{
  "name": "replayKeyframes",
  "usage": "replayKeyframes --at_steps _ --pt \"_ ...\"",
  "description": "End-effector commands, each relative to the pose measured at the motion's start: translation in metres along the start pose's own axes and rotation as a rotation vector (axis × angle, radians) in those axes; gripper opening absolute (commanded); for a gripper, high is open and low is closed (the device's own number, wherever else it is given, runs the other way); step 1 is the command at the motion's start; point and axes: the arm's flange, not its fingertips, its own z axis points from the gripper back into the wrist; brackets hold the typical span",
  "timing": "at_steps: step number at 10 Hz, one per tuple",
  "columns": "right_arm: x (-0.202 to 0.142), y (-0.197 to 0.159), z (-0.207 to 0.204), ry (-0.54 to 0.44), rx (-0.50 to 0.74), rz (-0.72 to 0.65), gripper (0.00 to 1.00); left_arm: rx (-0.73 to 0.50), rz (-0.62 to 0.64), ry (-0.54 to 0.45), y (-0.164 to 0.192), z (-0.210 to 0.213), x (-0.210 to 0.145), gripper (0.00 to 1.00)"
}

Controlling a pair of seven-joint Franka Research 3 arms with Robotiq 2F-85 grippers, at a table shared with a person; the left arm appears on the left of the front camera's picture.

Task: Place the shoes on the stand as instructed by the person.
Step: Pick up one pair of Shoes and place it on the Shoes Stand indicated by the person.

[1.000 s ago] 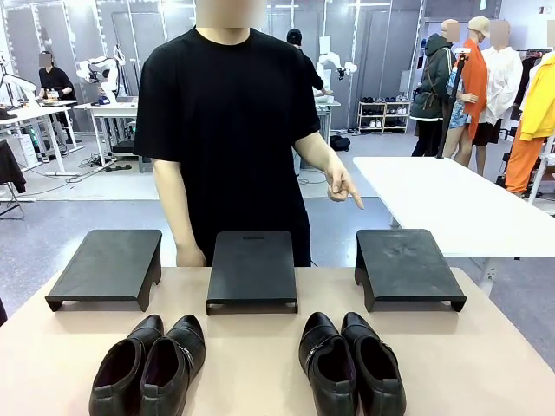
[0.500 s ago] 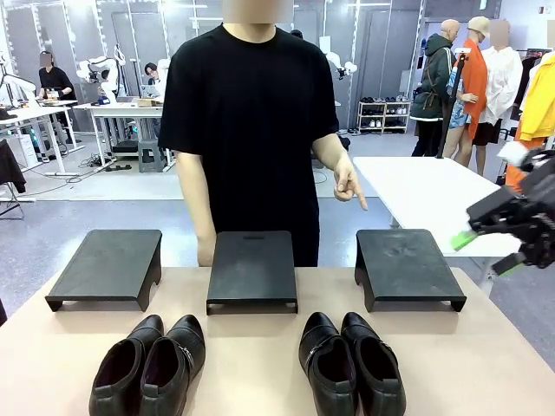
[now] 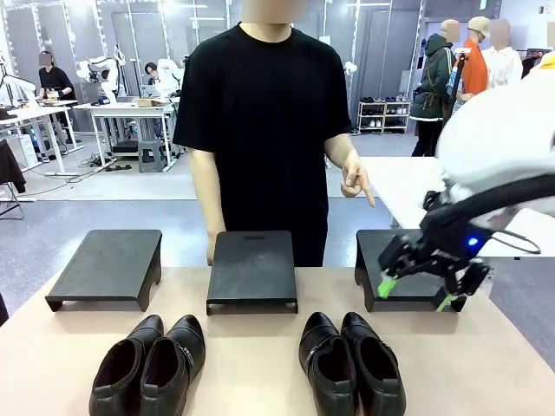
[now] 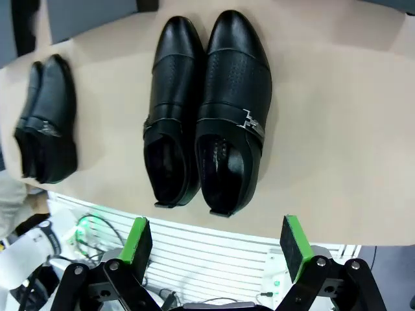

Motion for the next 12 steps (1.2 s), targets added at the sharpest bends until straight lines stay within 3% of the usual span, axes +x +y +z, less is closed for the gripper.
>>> replayKeyframes --at_steps 1,4,12 --pt "0.009 0.015 -0.034 0.008 -0.081 -0.035 1.00 -0.008 -0.008 0.016 -0.002 0.003 -0.001 1.00" --pt "0.011 0.027 -0.087 0.059 -0.155 -0.002 1.00 -0.008 -0.008 0.016 -0.002 0.003 -0.001 1.00" --pt "0.009 0.057 -0.151 0.120 -0.193 0.075 1.00 -0.008 -0.008 0.016 -0.002 0.003 -0.001 1.00"
